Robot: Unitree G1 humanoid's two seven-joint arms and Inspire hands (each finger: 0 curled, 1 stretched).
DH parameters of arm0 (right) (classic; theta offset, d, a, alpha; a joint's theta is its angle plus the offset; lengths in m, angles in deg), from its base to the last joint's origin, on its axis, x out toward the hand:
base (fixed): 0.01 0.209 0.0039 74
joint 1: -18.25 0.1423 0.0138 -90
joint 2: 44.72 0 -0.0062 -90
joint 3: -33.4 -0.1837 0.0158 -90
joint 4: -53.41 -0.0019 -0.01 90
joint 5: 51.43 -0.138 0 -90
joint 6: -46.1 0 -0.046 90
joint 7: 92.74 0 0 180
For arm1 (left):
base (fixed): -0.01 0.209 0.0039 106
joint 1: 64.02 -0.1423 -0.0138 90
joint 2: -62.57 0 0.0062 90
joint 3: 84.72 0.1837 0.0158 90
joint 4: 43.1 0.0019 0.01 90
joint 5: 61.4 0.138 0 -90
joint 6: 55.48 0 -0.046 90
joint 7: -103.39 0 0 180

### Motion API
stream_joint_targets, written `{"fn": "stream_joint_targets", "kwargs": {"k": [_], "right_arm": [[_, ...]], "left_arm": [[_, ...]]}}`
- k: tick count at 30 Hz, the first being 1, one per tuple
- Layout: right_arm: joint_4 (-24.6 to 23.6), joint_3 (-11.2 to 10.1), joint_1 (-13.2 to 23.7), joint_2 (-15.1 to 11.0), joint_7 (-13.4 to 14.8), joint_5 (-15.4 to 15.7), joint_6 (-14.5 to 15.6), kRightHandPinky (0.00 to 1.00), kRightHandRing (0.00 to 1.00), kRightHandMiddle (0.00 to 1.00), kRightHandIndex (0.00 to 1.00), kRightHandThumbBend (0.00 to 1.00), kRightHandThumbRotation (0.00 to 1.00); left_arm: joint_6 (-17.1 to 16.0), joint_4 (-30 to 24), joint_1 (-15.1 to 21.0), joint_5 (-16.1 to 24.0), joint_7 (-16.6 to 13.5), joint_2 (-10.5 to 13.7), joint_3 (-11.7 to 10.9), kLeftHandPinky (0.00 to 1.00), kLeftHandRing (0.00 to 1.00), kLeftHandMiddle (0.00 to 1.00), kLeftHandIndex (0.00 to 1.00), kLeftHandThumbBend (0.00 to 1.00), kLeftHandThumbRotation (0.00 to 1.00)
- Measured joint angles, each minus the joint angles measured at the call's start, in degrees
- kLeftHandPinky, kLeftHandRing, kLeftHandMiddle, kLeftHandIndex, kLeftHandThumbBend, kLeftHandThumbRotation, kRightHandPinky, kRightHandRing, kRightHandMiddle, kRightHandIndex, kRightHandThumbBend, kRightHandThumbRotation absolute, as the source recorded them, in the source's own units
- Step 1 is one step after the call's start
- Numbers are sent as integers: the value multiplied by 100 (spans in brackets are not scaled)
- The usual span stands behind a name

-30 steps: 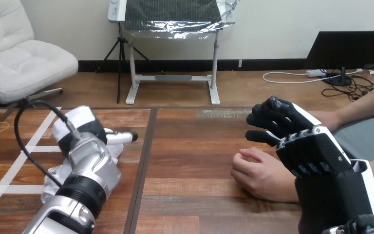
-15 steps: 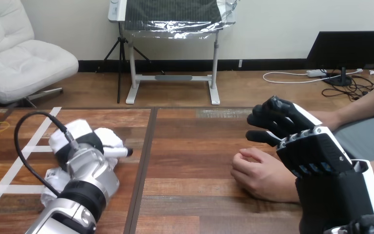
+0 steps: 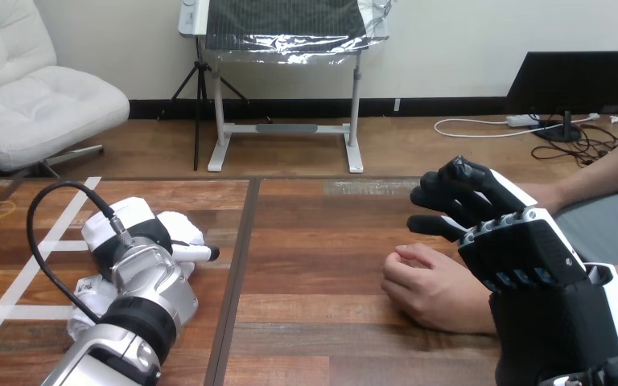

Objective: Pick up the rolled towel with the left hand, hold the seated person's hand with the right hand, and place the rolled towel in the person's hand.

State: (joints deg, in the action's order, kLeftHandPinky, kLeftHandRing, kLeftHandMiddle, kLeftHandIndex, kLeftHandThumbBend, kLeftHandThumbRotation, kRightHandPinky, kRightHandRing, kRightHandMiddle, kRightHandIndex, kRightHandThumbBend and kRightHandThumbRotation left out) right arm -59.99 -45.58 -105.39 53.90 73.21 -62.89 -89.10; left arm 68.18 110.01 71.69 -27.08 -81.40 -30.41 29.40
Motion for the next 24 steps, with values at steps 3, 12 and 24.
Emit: {"fn": "stream_joint_targets", "kwargs": {"k": [3, 12, 24], "right_arm": [[0, -4, 9, -5, -27, -14, -19, 72, 81, 82, 82, 91, 100], [0, -6, 42, -52, -140, -157, -62, 73, 81, 82, 82, 91, 100], [0, -28, 50, -115, -242, -254, -69, 74, 82, 82, 83, 90, 100]], "left_arm": [[-27, 59, 24, 0, 11, 0, 5, 100, 100, 100, 100, 88, 60], [-121, 242, 125, -4, 52, 1, 5, 100, 100, 100, 100, 86, 59], [-338, 416, 165, -37, -50, 0, -26, 90, 88, 89, 89, 84, 51]]}}
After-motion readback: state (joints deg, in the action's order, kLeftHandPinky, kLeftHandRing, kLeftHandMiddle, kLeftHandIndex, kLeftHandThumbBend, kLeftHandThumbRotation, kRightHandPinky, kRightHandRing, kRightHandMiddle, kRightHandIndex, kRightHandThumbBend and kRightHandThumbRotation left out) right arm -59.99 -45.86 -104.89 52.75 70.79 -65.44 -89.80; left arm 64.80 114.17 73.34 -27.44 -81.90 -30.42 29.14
